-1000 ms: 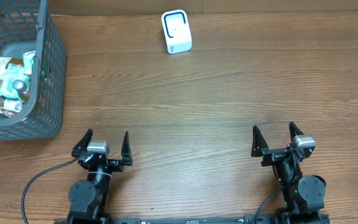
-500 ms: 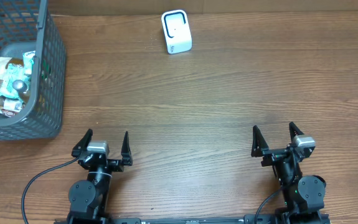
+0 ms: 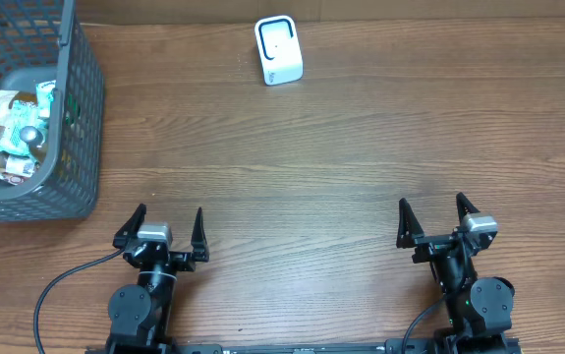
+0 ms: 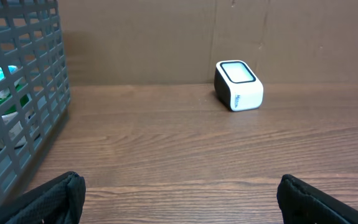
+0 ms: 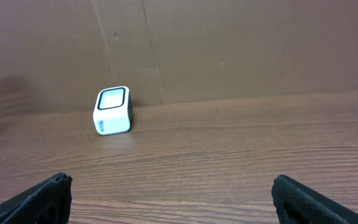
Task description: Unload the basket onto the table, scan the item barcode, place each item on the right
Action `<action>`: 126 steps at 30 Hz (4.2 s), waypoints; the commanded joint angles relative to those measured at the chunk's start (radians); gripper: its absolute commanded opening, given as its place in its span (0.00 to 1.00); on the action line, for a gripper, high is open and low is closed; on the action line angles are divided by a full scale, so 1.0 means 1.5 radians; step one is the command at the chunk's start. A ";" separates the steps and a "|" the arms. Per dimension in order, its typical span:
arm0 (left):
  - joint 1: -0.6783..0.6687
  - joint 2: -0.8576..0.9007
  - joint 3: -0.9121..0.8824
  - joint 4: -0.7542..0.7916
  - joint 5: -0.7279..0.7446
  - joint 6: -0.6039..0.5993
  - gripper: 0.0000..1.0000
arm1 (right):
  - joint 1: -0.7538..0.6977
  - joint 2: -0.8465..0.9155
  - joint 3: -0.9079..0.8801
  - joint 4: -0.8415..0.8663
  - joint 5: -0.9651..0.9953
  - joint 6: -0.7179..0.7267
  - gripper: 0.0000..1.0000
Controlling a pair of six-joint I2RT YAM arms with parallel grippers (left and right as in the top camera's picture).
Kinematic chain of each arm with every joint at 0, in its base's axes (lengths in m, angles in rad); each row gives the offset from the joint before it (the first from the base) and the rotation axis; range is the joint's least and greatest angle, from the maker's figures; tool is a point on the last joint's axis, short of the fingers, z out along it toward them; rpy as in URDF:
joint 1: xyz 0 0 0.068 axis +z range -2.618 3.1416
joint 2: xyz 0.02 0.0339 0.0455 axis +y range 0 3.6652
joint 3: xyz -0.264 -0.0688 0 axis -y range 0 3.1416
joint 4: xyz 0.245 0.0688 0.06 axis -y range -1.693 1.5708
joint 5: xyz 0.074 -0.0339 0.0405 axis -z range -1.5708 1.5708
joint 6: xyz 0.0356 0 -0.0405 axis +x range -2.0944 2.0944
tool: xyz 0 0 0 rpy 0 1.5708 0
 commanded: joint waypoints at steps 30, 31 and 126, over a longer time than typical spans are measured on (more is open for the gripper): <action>-0.003 -0.006 -0.002 0.001 0.004 0.015 1.00 | 0.005 -0.005 -0.007 0.004 0.003 -0.003 1.00; -0.003 -0.006 -0.002 0.001 0.004 0.015 1.00 | 0.005 -0.005 -0.007 0.004 0.003 -0.003 1.00; -0.001 0.647 1.119 -0.693 0.091 0.055 1.00 | 0.005 -0.005 -0.007 0.004 0.003 -0.003 1.00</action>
